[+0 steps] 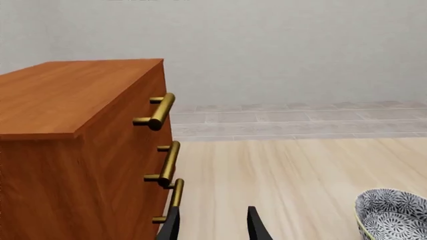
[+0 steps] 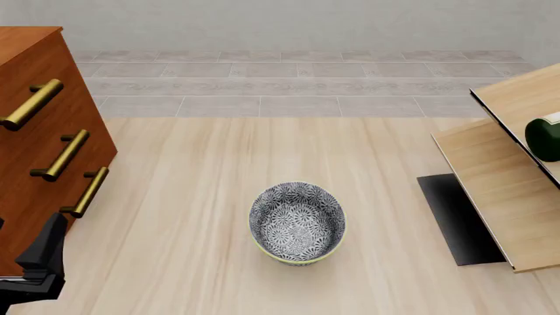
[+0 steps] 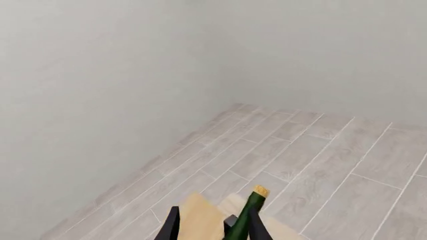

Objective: Put the wine bottle on the wine rack.

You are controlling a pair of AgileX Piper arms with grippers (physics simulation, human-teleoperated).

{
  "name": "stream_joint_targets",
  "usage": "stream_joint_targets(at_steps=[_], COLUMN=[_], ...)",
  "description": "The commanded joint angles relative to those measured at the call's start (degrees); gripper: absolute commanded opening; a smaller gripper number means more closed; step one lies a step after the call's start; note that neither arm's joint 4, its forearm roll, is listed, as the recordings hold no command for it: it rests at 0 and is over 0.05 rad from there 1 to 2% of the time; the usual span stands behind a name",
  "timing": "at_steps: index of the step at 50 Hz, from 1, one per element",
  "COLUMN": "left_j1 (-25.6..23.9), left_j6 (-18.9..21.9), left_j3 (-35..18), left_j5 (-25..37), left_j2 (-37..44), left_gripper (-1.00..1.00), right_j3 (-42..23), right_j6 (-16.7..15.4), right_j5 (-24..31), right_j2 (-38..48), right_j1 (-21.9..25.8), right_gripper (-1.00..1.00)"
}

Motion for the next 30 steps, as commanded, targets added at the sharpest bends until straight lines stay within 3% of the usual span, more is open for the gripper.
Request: stream_joint_targets(at_steps=[1,9,11,30], left_j1=[0.19,0.21,0.21,0.38], left_j6=[0.2,0.29,0.36,0.76], left_j3=[0.03,0.02,0.02,-0.03], left_j5=[-0.94,-0.76,-0.61,-0.94], left_j2=[0.63,0.34,0.24,0.35], left_gripper=[1.0,1.0,1.0,1.0], right_j3=[1.07,2.5,2.9,5.66], right_j6=[-1.68,-3.66,-6.02,-9.19], right_j5=[1.39,2.06,2.22,5.69], right_j2=[-3.15,-5.55,-6.87,-13.6], right_j1=[2.62,4.32,5.01,12.2], right_gripper=[1.0,1.0,1.0,1.0])
